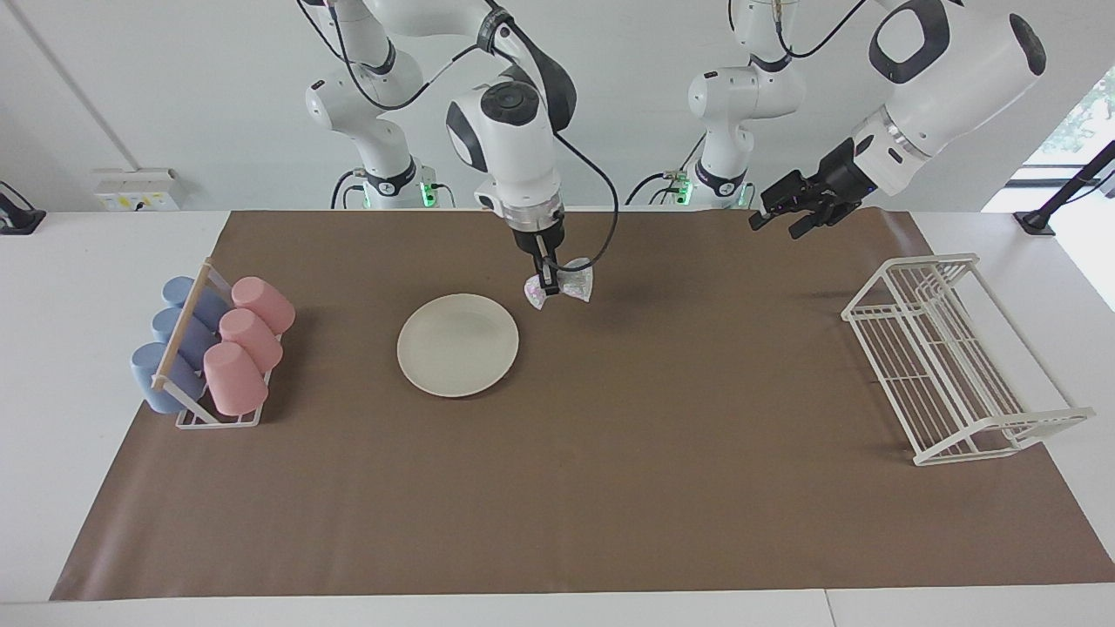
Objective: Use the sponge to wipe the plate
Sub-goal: 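Bring the sponge with the right gripper while the left gripper reaches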
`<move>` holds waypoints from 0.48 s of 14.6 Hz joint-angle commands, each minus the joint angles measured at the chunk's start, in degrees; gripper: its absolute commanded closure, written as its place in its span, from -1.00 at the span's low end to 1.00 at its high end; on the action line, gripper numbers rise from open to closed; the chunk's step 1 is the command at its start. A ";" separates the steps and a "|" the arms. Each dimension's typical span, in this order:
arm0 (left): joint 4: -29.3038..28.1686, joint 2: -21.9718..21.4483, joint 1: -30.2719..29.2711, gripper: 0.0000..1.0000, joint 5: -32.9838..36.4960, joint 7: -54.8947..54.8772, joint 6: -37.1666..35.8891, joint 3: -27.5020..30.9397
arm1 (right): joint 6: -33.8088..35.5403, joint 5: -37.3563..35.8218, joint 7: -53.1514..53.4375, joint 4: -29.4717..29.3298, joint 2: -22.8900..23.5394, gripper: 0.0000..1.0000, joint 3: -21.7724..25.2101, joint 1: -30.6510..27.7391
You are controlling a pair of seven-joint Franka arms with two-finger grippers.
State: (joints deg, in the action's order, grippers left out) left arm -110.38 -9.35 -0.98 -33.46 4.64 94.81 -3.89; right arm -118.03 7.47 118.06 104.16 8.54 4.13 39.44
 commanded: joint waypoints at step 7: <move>-18.19 -4.18 7.56 -1.00 -28.91 -17.18 15.74 -0.25 | 11.49 -3.78 9.63 -8.70 0.68 1.00 0.01 3.97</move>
State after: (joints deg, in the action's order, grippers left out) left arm -123.79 -11.03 3.09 -56.78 -8.57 105.97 -4.67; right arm -109.77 4.93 125.05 98.71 8.61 4.11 42.60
